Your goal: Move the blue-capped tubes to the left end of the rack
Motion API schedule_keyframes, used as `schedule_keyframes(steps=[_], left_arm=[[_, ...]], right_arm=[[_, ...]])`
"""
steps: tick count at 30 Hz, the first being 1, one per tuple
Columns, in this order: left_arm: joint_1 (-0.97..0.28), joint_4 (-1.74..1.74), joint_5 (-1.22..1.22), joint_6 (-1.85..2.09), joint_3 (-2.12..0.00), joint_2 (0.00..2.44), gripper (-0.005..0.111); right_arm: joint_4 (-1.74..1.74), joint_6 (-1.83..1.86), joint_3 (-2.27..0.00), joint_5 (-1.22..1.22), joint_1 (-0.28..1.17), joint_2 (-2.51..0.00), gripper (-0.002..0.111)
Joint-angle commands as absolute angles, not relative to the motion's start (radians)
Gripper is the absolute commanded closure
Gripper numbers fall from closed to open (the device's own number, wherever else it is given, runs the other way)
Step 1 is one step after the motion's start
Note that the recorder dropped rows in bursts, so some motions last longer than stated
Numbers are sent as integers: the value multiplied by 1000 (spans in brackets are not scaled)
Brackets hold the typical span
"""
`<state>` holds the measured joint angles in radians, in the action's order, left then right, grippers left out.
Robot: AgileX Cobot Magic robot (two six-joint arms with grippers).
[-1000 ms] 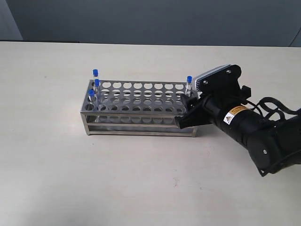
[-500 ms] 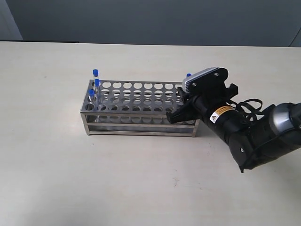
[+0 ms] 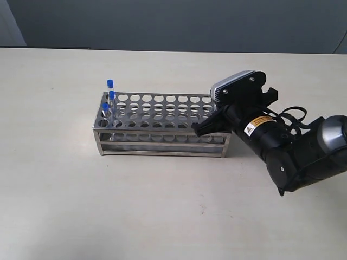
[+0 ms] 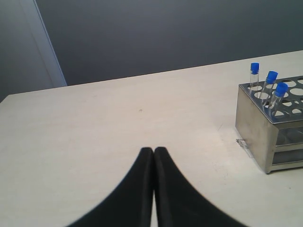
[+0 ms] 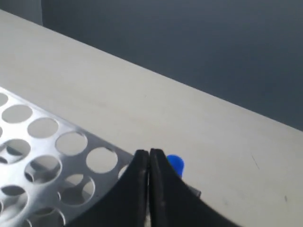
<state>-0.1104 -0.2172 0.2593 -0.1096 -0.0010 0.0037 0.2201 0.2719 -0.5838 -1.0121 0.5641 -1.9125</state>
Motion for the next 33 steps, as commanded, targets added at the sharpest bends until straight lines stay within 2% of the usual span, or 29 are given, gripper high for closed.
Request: schedule_keyframes(steps=[1, 25, 33], left_arm=[[-110, -222, 257, -113, 0, 0, 106], [-110, -222, 257, -113, 0, 0, 106], [-110, -222, 257, -113, 0, 0, 106]], right_arm=[[209, 280, -582, -1023, 558, -1854, 106], [137, 278, -582, -882, 560, -1630, 106], [135, 278, -582, -869, 617, -1589, 106]])
